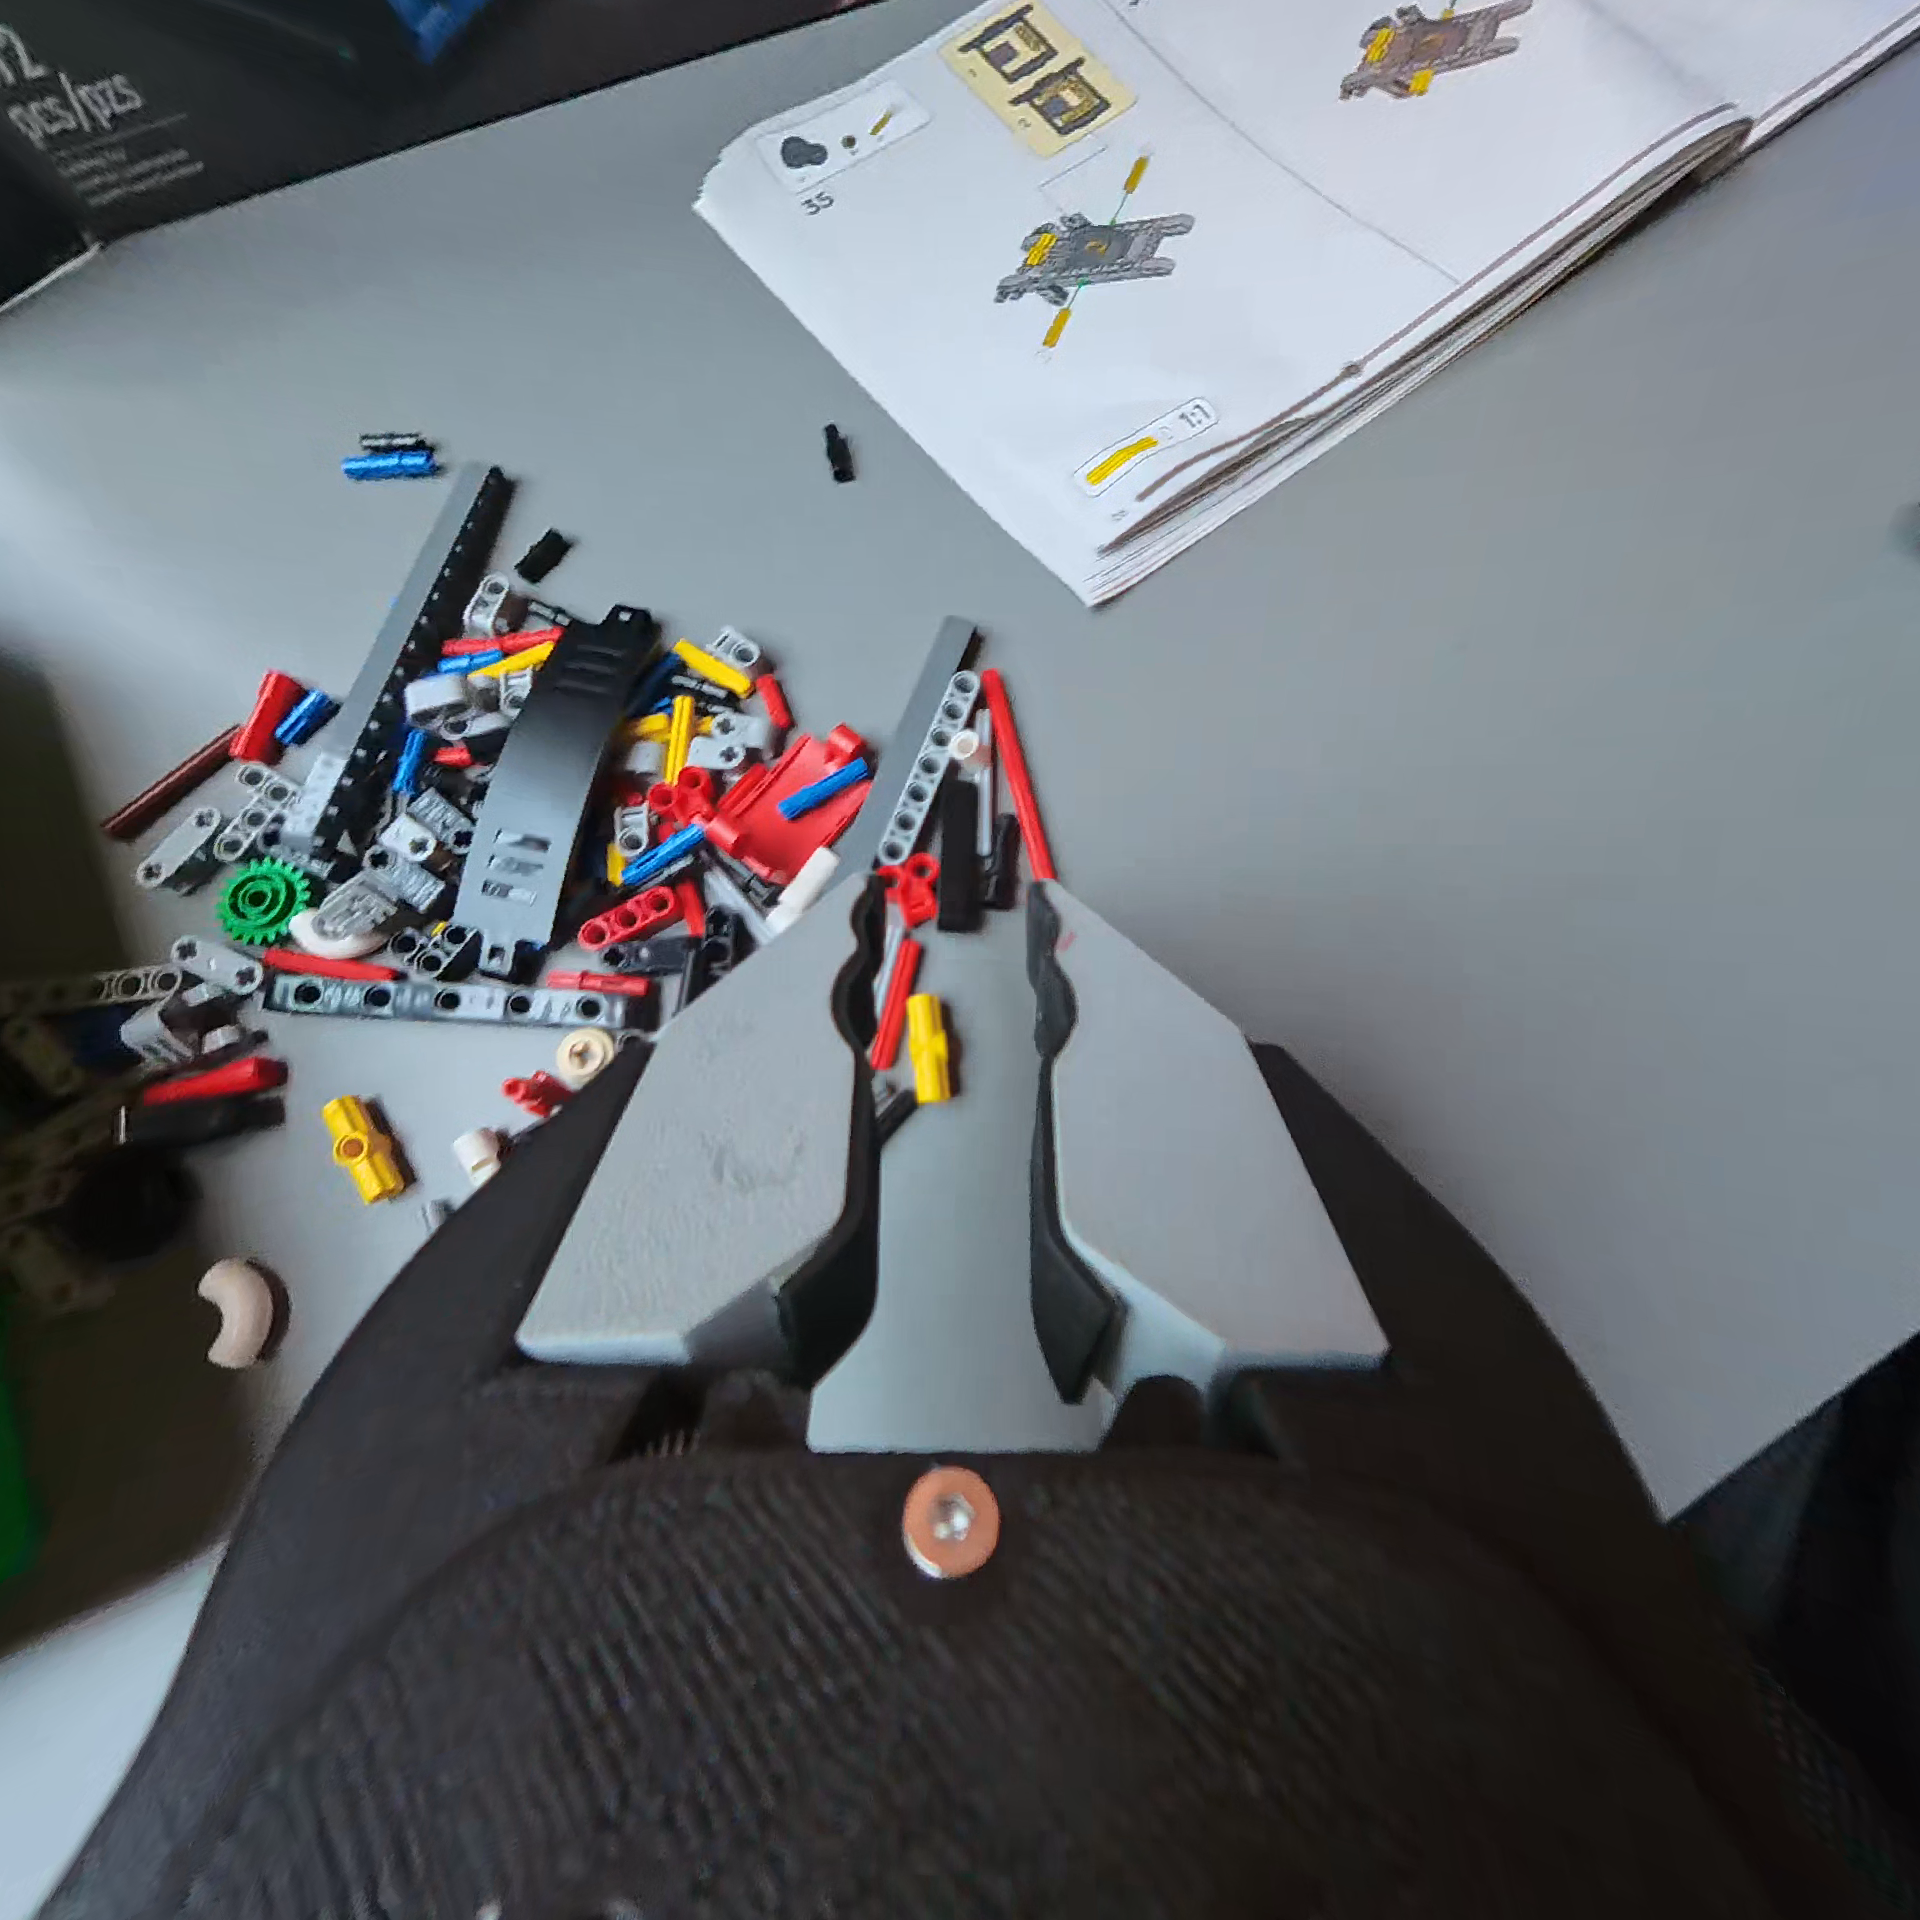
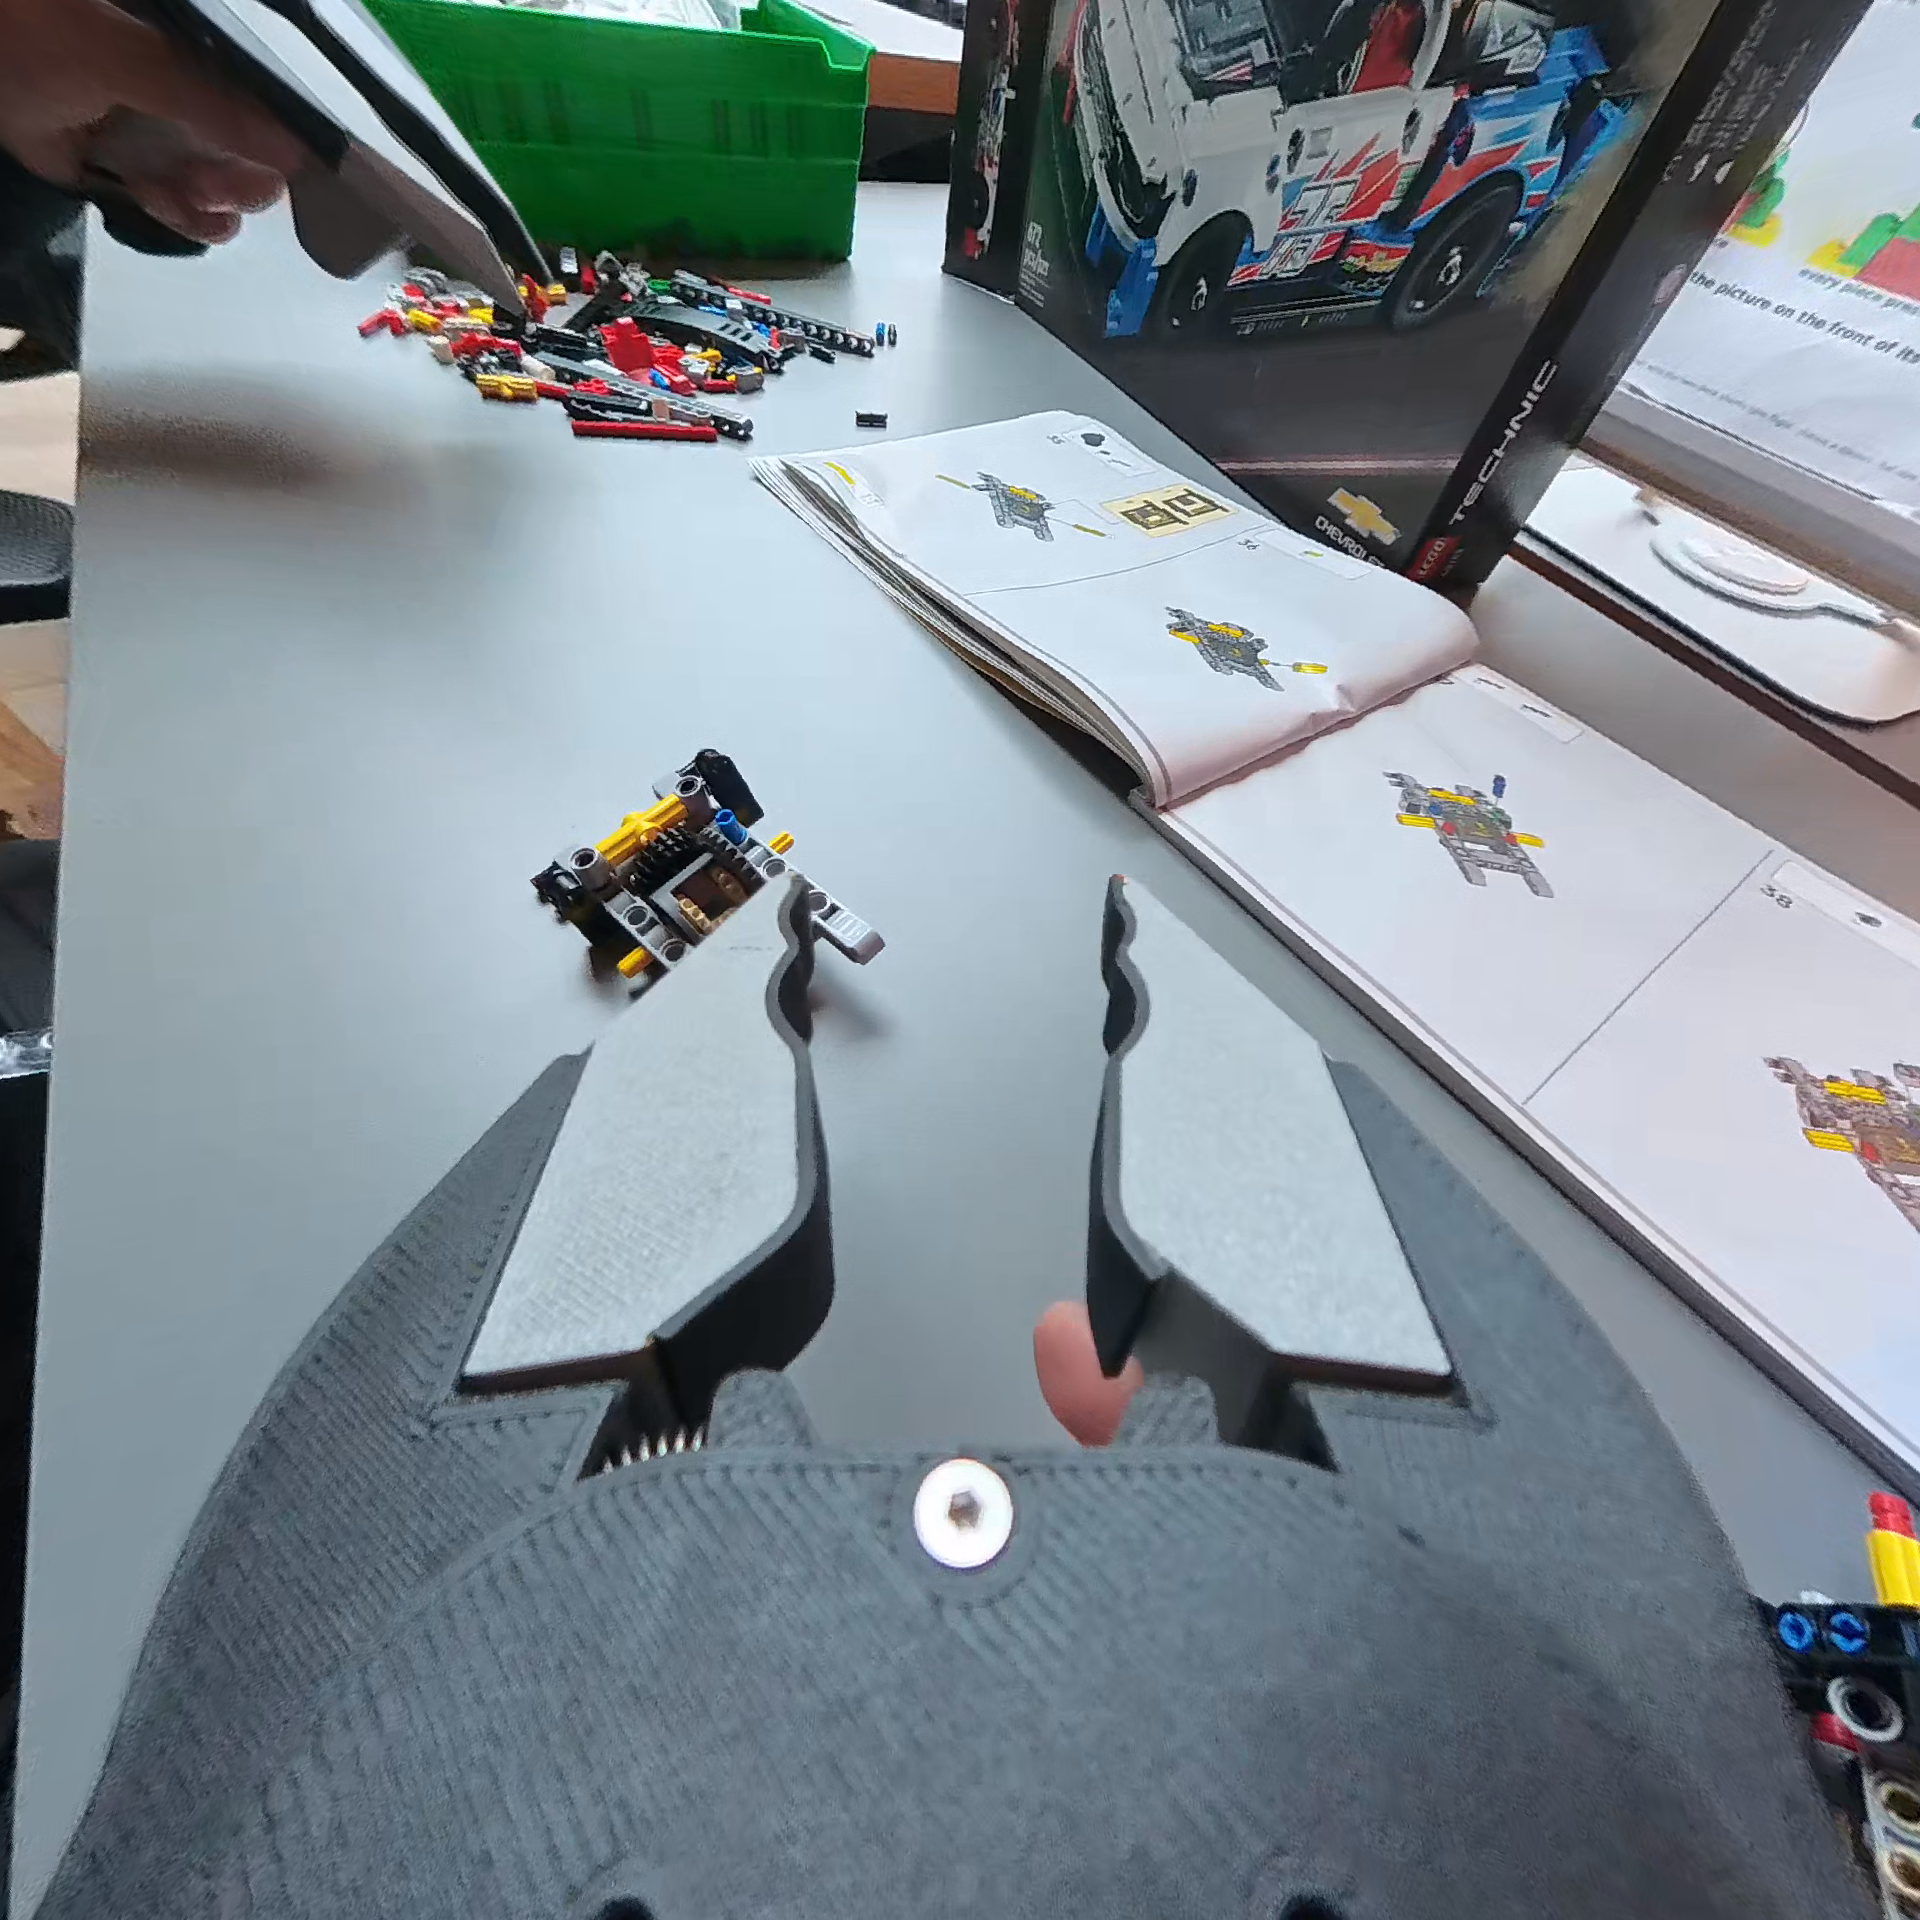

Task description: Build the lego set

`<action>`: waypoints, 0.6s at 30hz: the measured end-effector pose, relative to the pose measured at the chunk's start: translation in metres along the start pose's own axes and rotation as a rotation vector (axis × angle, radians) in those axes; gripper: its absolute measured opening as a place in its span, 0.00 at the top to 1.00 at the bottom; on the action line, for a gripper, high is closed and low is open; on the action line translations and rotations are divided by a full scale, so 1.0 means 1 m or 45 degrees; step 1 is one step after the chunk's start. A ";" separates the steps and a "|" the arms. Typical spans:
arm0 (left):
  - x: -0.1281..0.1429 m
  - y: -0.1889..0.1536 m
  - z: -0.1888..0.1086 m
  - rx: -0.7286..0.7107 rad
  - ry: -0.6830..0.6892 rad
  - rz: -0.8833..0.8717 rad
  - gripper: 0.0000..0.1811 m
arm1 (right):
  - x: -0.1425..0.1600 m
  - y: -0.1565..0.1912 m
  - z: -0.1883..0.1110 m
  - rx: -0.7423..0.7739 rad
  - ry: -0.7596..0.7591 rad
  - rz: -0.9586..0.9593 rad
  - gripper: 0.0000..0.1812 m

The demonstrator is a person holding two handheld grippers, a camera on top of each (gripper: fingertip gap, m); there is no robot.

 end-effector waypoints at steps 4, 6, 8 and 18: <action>0.006 0.007 -0.001 0.136 -0.030 -0.083 0.85 | -0.002 -0.004 0.006 0.052 0.034 -0.020 0.73; 0.006 0.001 0.003 0.159 -0.041 -0.072 0.85 | -0.011 -0.012 0.013 0.114 0.072 -0.067 0.72; 0.008 -0.006 0.007 0.136 -0.046 -0.042 0.85 | -0.029 -0.021 0.026 0.160 0.154 -0.149 0.73; 0.021 -0.031 0.006 0.198 -0.047 -0.023 0.87 | -0.077 -0.044 0.152 0.124 0.788 -0.827 0.72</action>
Point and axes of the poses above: each gripper's, where its closed fingertips meet, z out along the fingers, x out of its underside, y = z × x across the jaws, the point moved 9 cm from there along -z, back along the fingers, and after that the axes turned 11 degrees about y, right-handed, at the moved point
